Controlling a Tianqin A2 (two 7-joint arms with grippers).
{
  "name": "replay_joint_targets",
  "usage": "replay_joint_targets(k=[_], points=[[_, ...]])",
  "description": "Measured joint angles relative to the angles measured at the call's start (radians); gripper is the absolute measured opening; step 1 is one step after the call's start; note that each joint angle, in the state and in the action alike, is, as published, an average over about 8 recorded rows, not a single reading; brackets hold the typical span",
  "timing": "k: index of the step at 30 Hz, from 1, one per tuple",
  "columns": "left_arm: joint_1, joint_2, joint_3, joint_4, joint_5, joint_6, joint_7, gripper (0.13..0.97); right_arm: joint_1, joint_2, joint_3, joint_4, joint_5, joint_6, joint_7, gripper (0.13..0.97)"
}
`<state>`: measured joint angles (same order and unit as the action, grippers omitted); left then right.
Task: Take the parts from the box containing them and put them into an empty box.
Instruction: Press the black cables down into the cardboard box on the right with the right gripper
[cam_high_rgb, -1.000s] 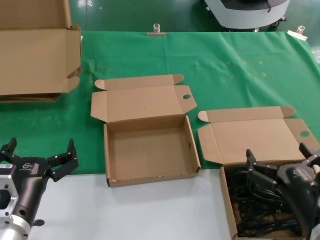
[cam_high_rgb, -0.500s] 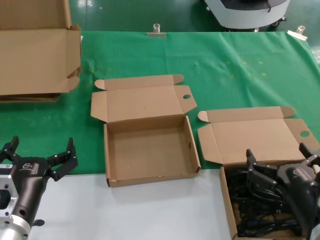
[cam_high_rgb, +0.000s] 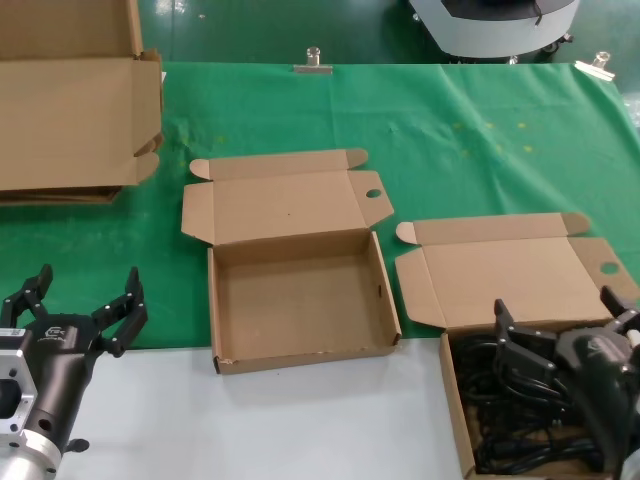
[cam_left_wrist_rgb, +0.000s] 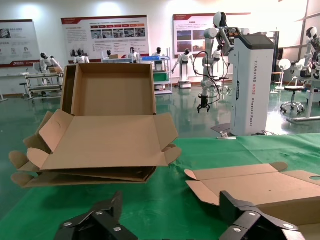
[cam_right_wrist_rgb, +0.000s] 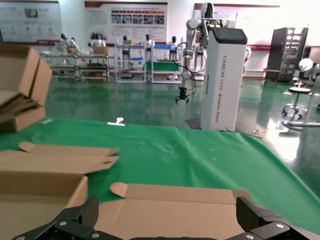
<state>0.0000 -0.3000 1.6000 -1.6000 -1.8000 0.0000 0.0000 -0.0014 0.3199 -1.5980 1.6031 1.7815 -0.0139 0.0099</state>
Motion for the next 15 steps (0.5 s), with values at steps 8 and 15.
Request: replay_joint_targets(k=[8, 15], points=[[0.000, 0.000, 0.000, 0.000, 0.000, 0.000, 0.000, 0.631, 0.000, -0.008, 0.006, 0.000, -0.013, 0.001, -0.015, 0.966], [0.000, 0.000, 0.000, 0.000, 0.000, 0.000, 0.000, 0.484, -0.007, 0.001, 0.001, 0.011, -0.013, -0.009, -0.015, 0.966]])
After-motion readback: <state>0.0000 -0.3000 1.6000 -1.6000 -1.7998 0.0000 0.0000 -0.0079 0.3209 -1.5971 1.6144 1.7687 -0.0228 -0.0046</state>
